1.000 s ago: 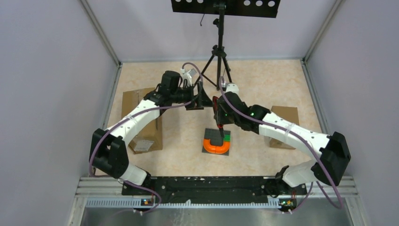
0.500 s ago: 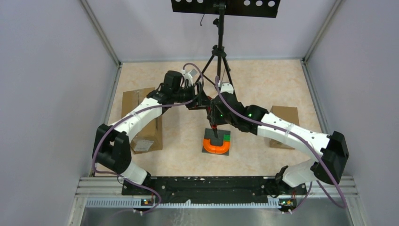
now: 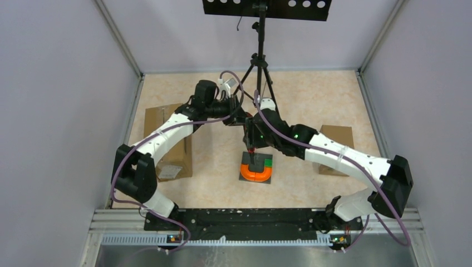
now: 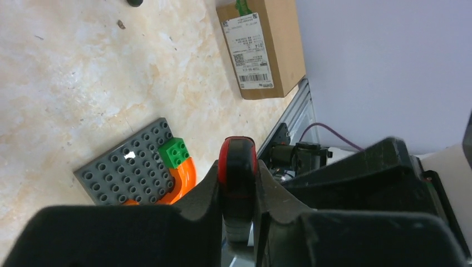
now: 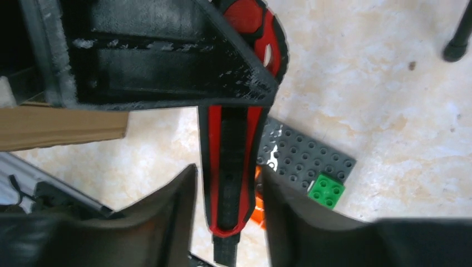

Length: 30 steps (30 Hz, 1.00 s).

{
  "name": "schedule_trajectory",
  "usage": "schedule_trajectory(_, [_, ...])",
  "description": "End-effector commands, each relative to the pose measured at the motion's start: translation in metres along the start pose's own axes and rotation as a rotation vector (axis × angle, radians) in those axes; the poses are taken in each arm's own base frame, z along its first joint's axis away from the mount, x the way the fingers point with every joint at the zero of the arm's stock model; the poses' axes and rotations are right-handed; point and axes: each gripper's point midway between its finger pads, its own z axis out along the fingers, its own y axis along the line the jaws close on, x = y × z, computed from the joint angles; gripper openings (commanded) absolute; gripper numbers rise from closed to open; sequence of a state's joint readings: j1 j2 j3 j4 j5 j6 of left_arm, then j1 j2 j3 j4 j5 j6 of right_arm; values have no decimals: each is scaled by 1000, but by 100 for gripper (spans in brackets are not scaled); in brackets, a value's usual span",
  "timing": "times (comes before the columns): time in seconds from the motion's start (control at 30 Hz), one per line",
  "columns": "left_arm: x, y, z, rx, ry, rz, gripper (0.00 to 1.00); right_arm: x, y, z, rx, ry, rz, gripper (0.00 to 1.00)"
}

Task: Unpack the express box
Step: Pick up the knife at the center of the board.

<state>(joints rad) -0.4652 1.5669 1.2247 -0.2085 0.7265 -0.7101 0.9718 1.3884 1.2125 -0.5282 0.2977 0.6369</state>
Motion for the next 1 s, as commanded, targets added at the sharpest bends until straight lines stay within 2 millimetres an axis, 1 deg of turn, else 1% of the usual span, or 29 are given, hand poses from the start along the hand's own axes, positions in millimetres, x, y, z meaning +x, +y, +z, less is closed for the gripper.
schedule_trajectory(0.0, [-15, -29, -5, 140, -17, 147, 0, -27, 28, -26, -183, -63, -32, 66])
schedule_trajectory(0.03, [-14, -36, -9, 177, -8, 172, 0, -32, 33, -32, -245, -74, -36, 74])
schedule_trajectory(0.07, [-12, -47, -13, 227, 5, 206, 0, -37, 36, -38, -306, -86, -35, 79])
schedule_trajectory(0.13, [-7, -63, -23, 312, 34, 259, 0, -42, 39, -51, -429, -96, -37, 84])
schedule_trajectory(0.17, [-3, -71, -29, 352, 56, 279, 0, -46, 43, -59, -480, -106, -46, 85])
schedule_trajectory(0.2, [-2, -80, -34, 394, 61, 316, 0, -48, 42, -63, -506, -114, -52, 86])
schedule_trajectory(0.3, [9, -98, -49, 496, 108, 364, 0, -55, 43, -73, -559, -128, -83, 85])
schedule_trajectory(0.5, [23, -127, -75, 636, 112, 450, 0, -57, 49, -89, -659, -111, -126, 76])
schedule_trajectory(0.63, [26, -134, -81, 663, 114, 482, 0, -55, 60, -99, -734, -93, -143, 67])
schedule_trajectory(0.77, [29, -138, -82, 675, 121, 492, 0, -58, 65, -99, -758, -98, -119, 59])
schedule_trajectory(0.87, [28, -138, -78, 673, 125, 478, 0, -58, 70, -96, -784, -88, -90, 49])
schedule_trajectory(0.97, [28, -138, -74, 672, 130, 468, 0, -61, 68, -92, -765, -100, -71, 33])
